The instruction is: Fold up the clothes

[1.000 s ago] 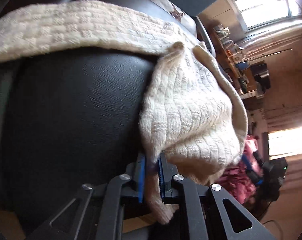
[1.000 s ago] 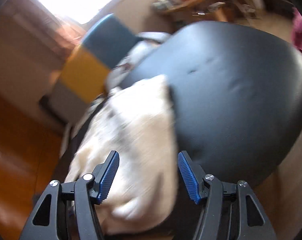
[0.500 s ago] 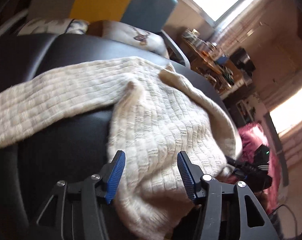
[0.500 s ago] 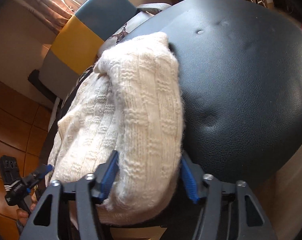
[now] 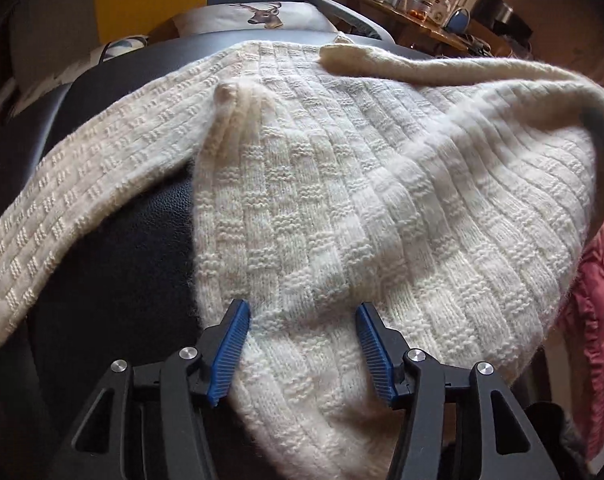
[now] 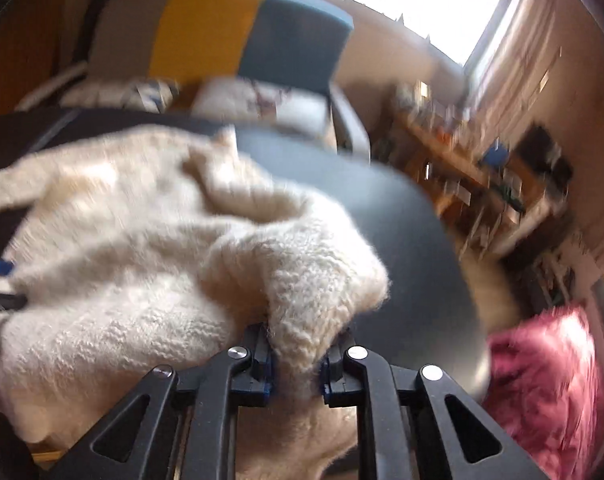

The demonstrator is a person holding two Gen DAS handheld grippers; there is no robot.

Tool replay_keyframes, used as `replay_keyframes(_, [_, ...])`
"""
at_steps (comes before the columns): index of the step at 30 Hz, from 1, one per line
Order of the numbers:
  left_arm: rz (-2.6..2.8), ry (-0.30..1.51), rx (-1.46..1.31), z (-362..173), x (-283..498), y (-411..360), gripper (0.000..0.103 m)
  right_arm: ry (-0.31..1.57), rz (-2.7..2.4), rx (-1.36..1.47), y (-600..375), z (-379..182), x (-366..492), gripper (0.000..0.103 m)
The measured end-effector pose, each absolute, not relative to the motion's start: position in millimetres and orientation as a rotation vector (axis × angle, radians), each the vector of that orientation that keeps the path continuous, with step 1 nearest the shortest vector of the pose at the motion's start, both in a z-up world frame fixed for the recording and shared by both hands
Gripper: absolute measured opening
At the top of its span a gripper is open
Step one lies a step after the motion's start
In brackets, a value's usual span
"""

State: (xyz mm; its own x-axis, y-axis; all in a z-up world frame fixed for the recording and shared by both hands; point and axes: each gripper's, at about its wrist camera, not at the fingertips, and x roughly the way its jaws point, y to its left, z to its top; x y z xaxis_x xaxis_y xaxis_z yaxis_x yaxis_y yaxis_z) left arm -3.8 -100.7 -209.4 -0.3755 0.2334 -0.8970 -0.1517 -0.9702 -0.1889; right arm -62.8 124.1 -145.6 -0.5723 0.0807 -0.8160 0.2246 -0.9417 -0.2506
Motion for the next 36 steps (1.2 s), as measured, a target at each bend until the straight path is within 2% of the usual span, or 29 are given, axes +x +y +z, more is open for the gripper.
replay_keyframes(4, [2.428, -0.065, -1.591, -207.0, 0.9, -99.1, 0.057, 0.149, -2.582, 1.577, 169.6, -176.9, -58.3, 0.02])
replay_keyframes(11, [2.481, -0.299, -1.453, -176.0, -10.2, -150.3, 0.057, -0.251, -2.587, 1.254, 212.3, -108.4, -78.1, 0.03])
replay_keyframes(14, [2.597, -0.262, -1.389, -156.6, -37.0, -171.9, 0.057, -0.359, -2.524, 1.176, 207.4, -84.8, -120.1, 0.031])
replay_keyframes(17, [2.667, -0.161, -1.373, -142.1, -75.4, -179.4, 0.057, -0.236, -2.439, 1.178, 171.4, -83.0, -171.1, 0.038])
replay_keyframes(20, [2.682, -0.025, -1.348, -136.6, -117.9, -170.3, 0.063, -0.078, -2.325, 1.295, 134.0, -95.0, -220.9, 0.038])
replay_keyframes(24, [2.669, 0.189, -1.315, -146.7, -174.1, -152.0, 0.063, 0.145, -2.217, 1.409, 96.7, -131.5, -276.2, 0.041])
replay_keyframes(30, [2.592, 0.345, -1.354, -186.0, -239.3, -129.5, 0.065, 0.394, -2.103, 1.571, 84.0, -191.5, -318.1, 0.067])
replay_keyframes(32, [2.577, 0.369, -1.367, -197.4, -251.5, -125.4, 0.065, 0.399, -2.076, 1.587, 86.1, -204.1, -323.8, 0.083])
replay_keyframes(35, [2.536, 0.38, -1.374, -209.9, -268.4, -123.2, 0.067, 0.366, -2.05, 1.607, 90.7, -218.3, -325.8, 0.093])
replay_keyframes(36, [2.52, 0.383, -1.377, -213.8, -273.8, -122.5, 0.067, 0.349, -2.052, 1.606, 92.8, -219.9, -325.0, 0.093])
